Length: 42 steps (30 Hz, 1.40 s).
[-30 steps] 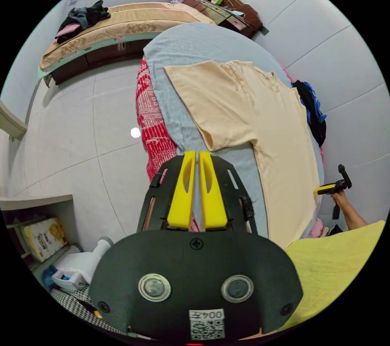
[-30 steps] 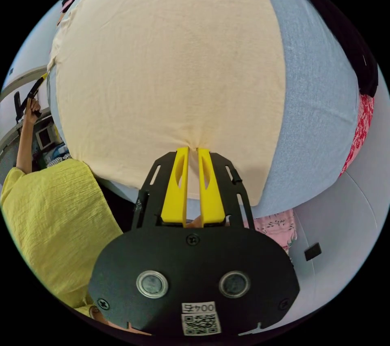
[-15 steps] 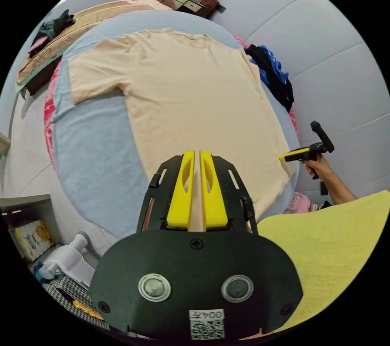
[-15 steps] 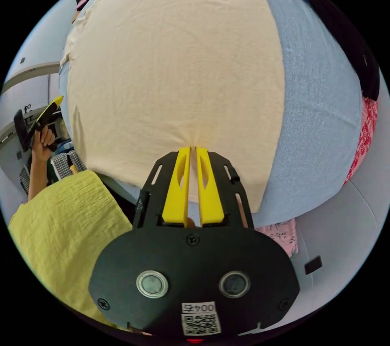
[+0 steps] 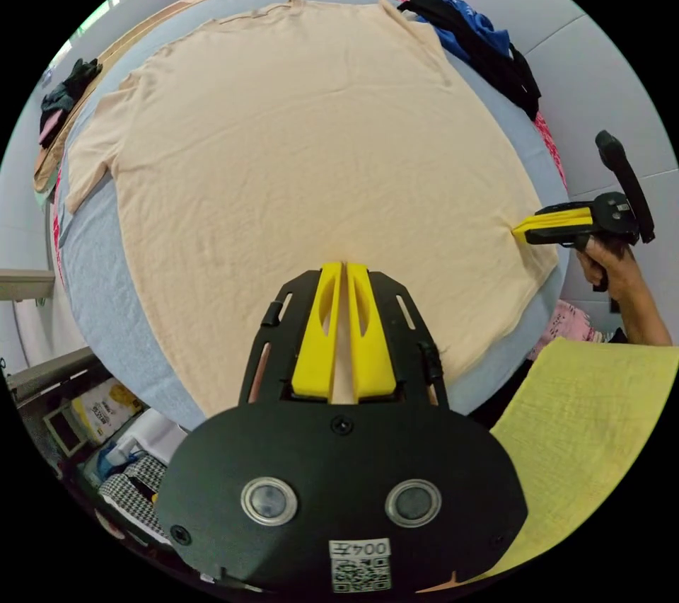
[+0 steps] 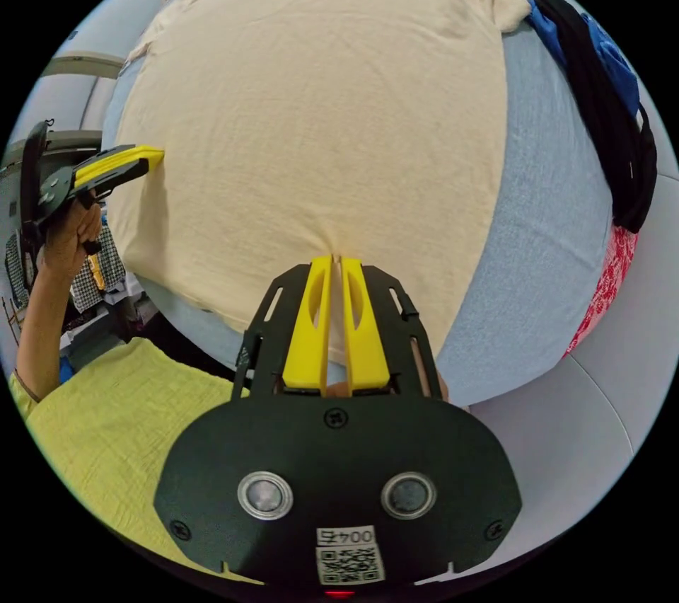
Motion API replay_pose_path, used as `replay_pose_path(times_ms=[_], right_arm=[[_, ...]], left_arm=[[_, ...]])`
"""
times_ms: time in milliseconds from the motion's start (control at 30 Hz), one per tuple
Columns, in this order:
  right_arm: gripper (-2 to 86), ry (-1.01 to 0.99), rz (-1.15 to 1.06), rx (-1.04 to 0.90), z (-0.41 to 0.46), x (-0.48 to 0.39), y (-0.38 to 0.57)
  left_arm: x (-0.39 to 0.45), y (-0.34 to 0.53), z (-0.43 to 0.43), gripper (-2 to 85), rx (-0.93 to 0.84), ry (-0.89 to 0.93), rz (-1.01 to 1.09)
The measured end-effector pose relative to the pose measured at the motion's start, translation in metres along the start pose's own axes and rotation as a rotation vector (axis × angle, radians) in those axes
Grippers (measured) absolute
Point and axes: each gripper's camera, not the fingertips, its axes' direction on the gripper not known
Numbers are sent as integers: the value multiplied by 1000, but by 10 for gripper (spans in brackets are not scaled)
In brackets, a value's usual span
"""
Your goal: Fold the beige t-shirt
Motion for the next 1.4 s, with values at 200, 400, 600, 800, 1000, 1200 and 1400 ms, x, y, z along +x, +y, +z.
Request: replay_pose_path(times_ms=[200,400,600,800,1000,1200,1400], right_arm=[[12,134,-164,22,-3,-8,18],[36,-37,-17,12,-12,38,29],[84,-418,141,371,-88,143,50],[152,-787,301,693,-130,283,20],[149,-743,377,670,-126,360,-67],[137,-708,446,624,-111,393,-120],[58,-660,481,590,-112,406,-137]], left_arm=[[28,-16,20,20,-42,-39,63],[29,-28,39,34,-60,47,118],[29,-18,43,92,-68,116,182],[34,-3,62,93,-90,66,192],[42,-21,79,79,-139,51,108],[64,-32,95,66,-163,-67,110],[60,-36,106,57,-142,-43,24]])
